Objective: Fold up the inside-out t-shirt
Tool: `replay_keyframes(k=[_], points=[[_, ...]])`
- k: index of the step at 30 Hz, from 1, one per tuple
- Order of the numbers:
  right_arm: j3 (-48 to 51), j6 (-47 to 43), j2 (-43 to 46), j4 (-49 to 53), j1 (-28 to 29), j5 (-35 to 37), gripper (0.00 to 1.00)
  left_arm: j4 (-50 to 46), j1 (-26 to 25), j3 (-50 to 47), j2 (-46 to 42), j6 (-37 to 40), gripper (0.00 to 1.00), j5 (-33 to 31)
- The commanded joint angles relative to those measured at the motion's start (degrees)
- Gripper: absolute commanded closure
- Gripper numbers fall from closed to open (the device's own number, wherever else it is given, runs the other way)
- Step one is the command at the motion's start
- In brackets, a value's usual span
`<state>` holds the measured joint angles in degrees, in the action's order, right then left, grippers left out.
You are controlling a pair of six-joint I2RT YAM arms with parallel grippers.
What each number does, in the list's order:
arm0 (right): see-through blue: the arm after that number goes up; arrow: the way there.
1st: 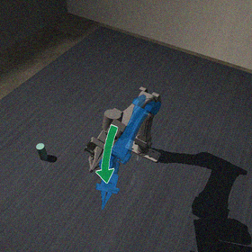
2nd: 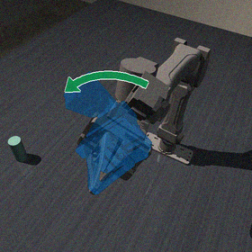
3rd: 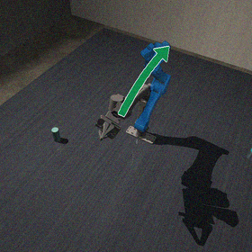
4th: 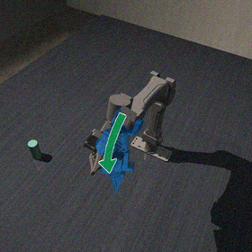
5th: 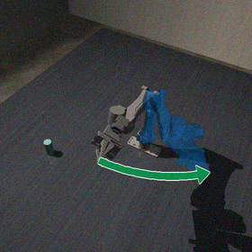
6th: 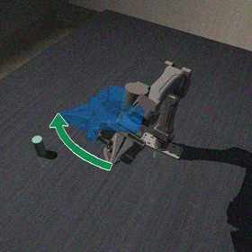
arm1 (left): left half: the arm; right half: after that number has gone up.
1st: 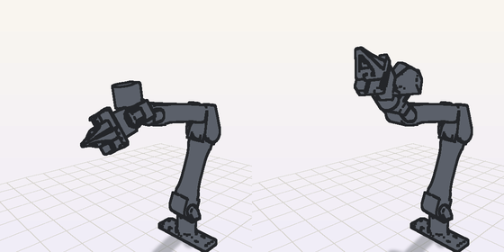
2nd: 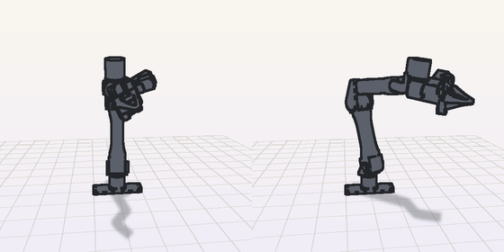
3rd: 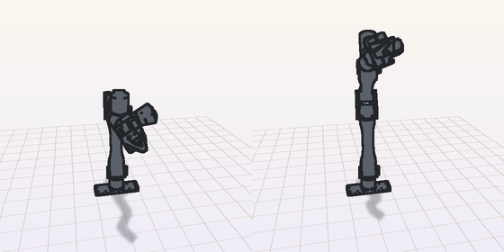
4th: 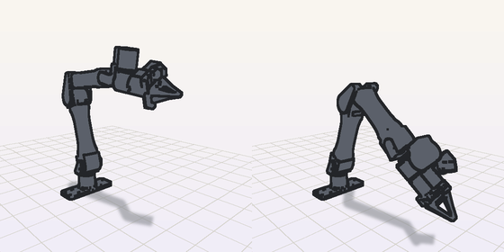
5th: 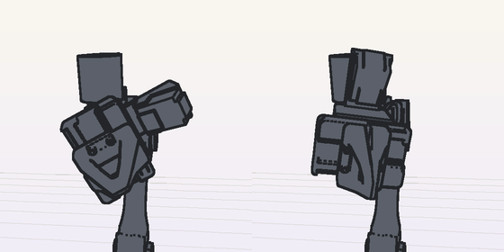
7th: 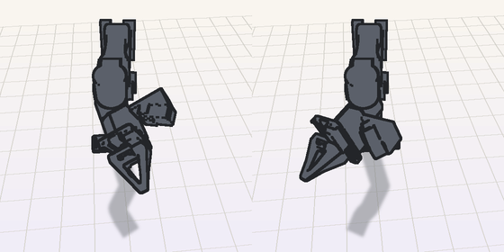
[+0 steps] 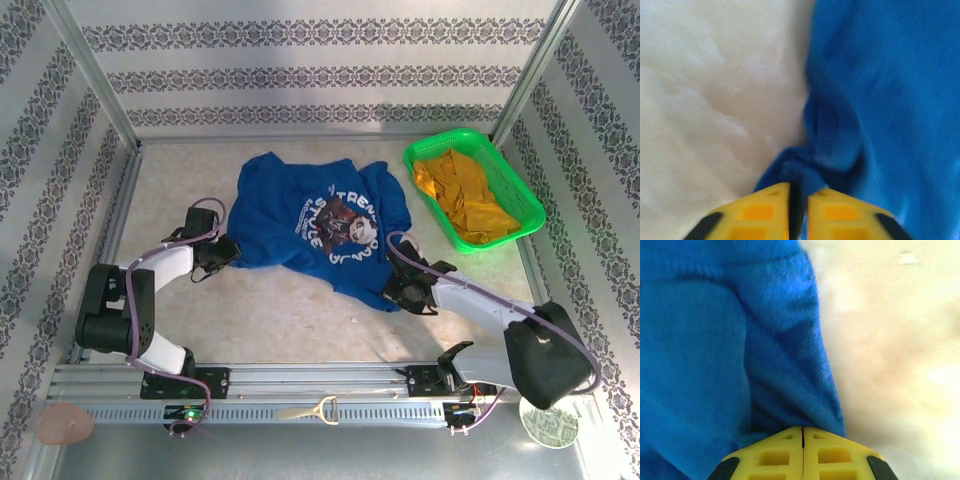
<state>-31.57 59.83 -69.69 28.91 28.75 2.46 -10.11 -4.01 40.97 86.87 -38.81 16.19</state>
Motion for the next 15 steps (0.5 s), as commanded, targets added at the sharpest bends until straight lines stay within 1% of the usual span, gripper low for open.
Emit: replay_keyframes(k=[1,2,5,10,12,15], points=[[-1.56,2.77,4.40,-1.58,0.18,5.81,1.00,3.31,0.50,1.45,-1.41,0.70,0.65,-3.98],[-1.71,2.29,4.81,-1.02,-0.29,5.86,1.00,2.20,0.50,1.85,-2.10,0.99,0.58,-5.04],[-2.33,1.13,5.72,0.36,-1.08,6.42,1.00,-3.30,0.54,4.31,-5.10,2.29,0.47,-9.91],[-3.59,-0.50,6.16,0.45,-3.31,5.89,1.00,-9.52,0.34,5.60,-11.10,3.40,0.45,-16.27],[-4.30,-1.18,5.89,0.24,-4.16,5.65,1.00,-8.62,0.32,4.65,-12.07,4.70,0.45,-15.17],[-5.52,-2.21,4.99,-0.17,-5.09,5.02,1.00,-8.25,-0.29,4.50,-9.83,6.60,0.45,-12.04]])
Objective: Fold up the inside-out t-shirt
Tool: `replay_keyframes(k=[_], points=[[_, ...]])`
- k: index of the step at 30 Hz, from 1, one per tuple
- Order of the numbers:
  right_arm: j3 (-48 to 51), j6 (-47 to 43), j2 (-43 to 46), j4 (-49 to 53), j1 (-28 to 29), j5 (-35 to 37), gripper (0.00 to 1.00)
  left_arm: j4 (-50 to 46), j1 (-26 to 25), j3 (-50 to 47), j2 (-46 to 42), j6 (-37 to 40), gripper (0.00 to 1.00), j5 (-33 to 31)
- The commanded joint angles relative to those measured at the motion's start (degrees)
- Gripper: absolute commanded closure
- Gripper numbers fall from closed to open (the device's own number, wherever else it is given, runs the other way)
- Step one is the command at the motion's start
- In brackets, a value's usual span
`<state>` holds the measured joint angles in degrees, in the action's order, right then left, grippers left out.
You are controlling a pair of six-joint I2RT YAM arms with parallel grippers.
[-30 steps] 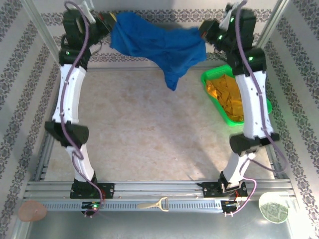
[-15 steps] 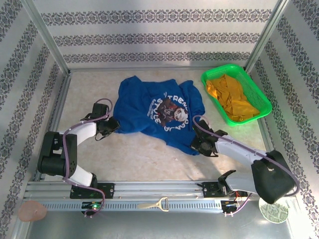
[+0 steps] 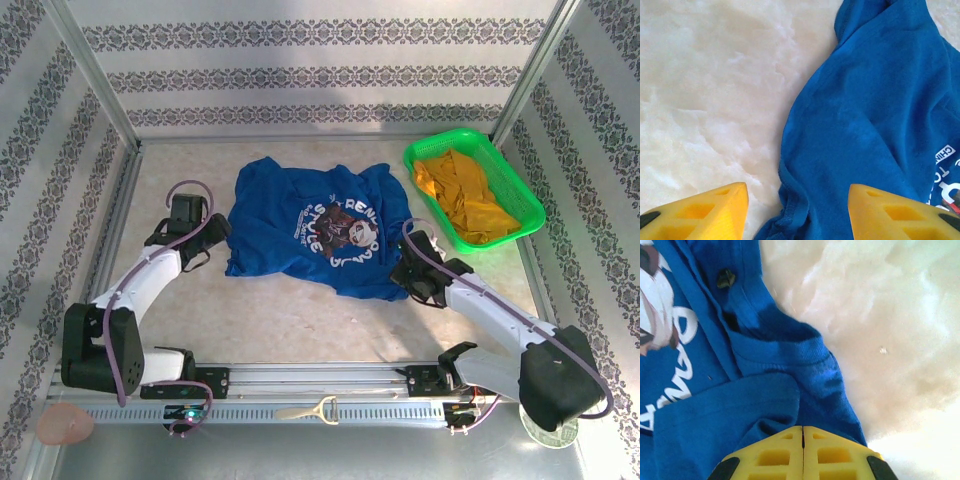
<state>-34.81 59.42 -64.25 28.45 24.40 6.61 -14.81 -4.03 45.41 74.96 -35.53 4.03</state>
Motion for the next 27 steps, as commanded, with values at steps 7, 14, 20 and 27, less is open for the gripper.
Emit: replay_keyframes(k=[7,14,20,27], points=[[-3.77,-2.52,-1.50,0.03,-1.19,0.51,1.00,-4.22,-7.23,-0.13,7.62,7.75,0.47,-3.15],[-3.43,-2.46,-0.36,0.47,-1.64,0.33,1.00,-3.27,-11.33,-1.80,9.74,8.76,0.47,-7.97],[-2.77,-2.22,0.58,0.56,-2.34,-0.10,1.00,-5.20,-13.58,-2.82,8.02,9.45,0.51,-13.61],[-2.72,-2.83,1.14,0.46,-3.44,-0.85,1.00,-4.76,-13.64,-4.90,7.11,9.51,0.56,-14.49]])
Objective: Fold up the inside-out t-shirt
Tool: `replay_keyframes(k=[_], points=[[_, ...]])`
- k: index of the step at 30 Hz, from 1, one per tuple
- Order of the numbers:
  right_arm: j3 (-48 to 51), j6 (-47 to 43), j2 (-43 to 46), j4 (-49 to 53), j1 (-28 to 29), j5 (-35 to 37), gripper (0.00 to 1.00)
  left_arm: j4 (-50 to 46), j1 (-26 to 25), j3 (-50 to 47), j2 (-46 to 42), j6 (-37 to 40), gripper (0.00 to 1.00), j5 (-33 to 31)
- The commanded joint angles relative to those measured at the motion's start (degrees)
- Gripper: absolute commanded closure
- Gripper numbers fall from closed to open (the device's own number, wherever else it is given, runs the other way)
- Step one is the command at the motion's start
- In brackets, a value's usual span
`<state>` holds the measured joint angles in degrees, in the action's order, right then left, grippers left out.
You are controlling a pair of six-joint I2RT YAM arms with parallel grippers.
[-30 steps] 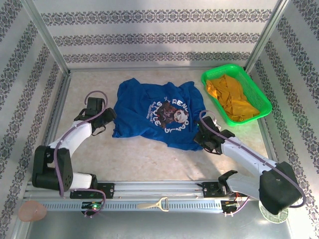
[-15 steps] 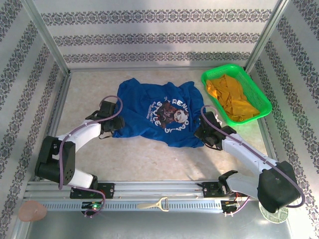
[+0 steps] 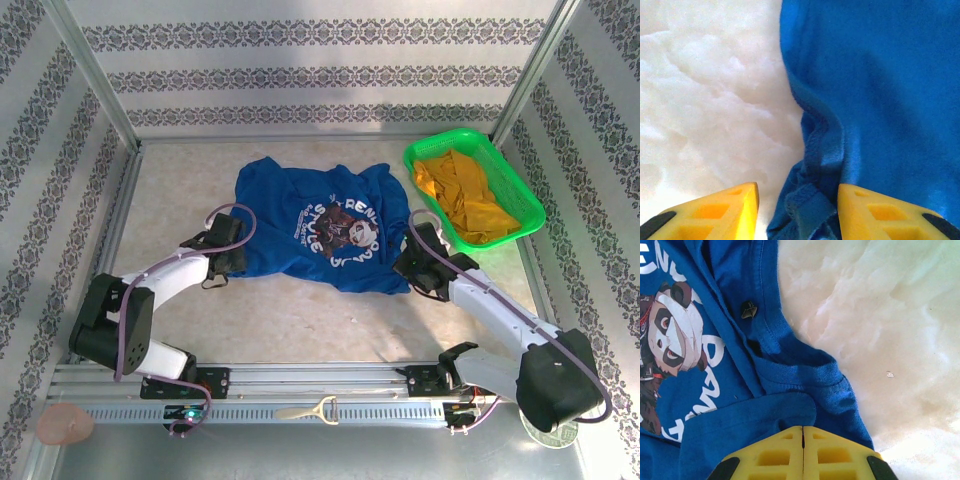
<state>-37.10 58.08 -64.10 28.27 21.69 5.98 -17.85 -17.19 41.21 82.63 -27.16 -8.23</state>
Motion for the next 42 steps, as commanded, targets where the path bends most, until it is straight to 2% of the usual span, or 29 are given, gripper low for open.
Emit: replay_keyframes(k=[1,3,5,7,8,11,13,17,19,22,30,34,37,42], points=[[-0.43,-1.48,1.05,0.69,-0.86,-0.26,1.00,-1.18,-0.50,-0.75,-0.09,1.14,0.57,-2.35],[-0.43,-1.74,1.25,0.86,-1.04,-0.44,1.00,-0.47,-0.42,-0.42,1.04,1.44,0.62,-2.23],[-0.43,-1.75,1.63,1.21,-1.17,-0.46,1.00,0.06,-0.55,0.14,2.18,1.59,0.76,-2.08],[-0.43,-1.81,2.27,1.43,-1.51,-0.59,1.00,0.79,-0.46,0.89,3.08,2.06,0.96,-2.33],[-0.56,-1.79,2.52,1.46,-1.81,-0.81,1.00,0.52,-0.34,1.47,3.06,2.33,1.00,-2.86],[-1.95,-2.41,3.24,1.61,-4.37,-2.55,1.00,-1.60,0.89,5.53,0.46,3.09,1.00,-3.14],[-4.25,-3.58,4.16,1.76,-6.98,-3.87,1.00,-3.31,3.38,9.69,-3.77,2.35,1.00,-1.14],[-11.12,-6.25,6.45,2.48,-13.20,-5.26,1.00,-3.47,10.48,19.03,-10.50,-1.34,1.00,7.02],[-15.57,-7.39,6.47,2.41,-17.60,-7.47,1.00,-1.87,14.32,23.92,-11.67,-4.02,1.00,13.02],[-22.36,-8.63,5.16,1.42,-21.96,-10.64,1.00,3.31,18.00,29.71,-11.34,-8.30,1.00,21.50],[-41.80,-11.06,-2.34,-7.06,-26.80,-24.78,1.00,18.42,19.58,45.44,-4.86,-18.99,1.00,31.91],[-55.05,-11.29,-5.35,-10.60,-28.25,-28.34,1.00,22.88,19.58,58.06,-1.64,-21.03,1.00,32.84],[-65.24,-11.65,-7.49,-10.53,-28.46,-29.89,1.00,22.07,19.56,67.67,-0.11,-20.31,1.00,32.41],[-71.92,-11.87,-5.11,-15.33,-28.55,-28.38,1.00,23.53,19.56,72.78,-3.00,-19.92,1.00,29.57]])
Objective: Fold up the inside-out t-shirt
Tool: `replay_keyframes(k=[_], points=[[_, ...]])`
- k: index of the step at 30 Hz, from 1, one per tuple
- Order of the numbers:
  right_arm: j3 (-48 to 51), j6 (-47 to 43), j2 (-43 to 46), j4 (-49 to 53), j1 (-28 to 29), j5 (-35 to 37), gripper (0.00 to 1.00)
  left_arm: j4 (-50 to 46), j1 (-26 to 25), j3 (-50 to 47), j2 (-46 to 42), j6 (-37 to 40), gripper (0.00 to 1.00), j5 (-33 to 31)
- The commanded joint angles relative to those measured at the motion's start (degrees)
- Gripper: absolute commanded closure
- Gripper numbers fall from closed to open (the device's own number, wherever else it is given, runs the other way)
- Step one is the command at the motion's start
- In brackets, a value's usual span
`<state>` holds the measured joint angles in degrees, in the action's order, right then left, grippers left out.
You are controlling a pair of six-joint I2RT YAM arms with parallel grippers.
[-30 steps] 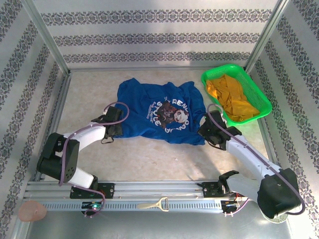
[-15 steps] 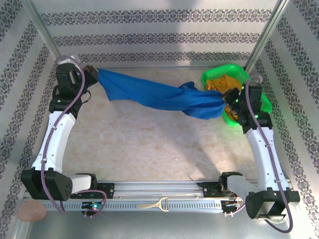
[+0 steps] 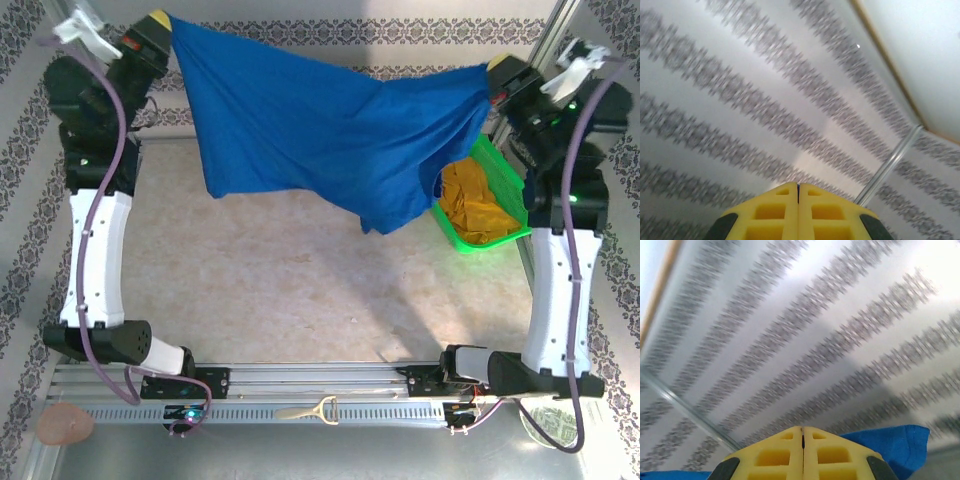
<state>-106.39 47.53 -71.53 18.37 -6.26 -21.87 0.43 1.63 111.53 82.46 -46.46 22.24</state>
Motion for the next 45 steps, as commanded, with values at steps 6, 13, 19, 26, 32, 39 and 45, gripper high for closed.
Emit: replay_keyframes(k=[6,13,19,26,32,39,45], points=[[-12.59,-2.40,2.36,-2.54,-0.77,4.30,1.00,1.62,0.74,6.22,-7.15,2.55,1.00,-5.98],[-12.17,0.19,-5.05,3.14,-0.23,2.14,1.00,-13.11,0.75,4.08,-5.88,3.49,1.00,-10.59],[-4.80,-5.32,-15.93,6.11,5.04,4.61,1.00,-14.81,0.83,-9.28,1.60,4.47,1.00,-9.35],[-7.14,-9.94,-34.67,7.88,8.96,9.75,1.00,-13.51,0.76,-10.79,22.32,9.61,1.00,-4.77],[-25.06,-14.03,-51.27,17.31,11.86,14.36,1.00,-18.30,0.33,1.20,39.23,12.89,1.00,-6.02],[-42.81,-16.18,-60.59,24.68,11.94,15.10,0.29,-30.04,0.22,25.11,52.89,14.97,0.68,-7.33],[-27.67,-16.30,-46.67,24.12,14.31,14.22,0.28,-36.12,0.13,27.59,52.67,15.38,0.33,-5.94]])
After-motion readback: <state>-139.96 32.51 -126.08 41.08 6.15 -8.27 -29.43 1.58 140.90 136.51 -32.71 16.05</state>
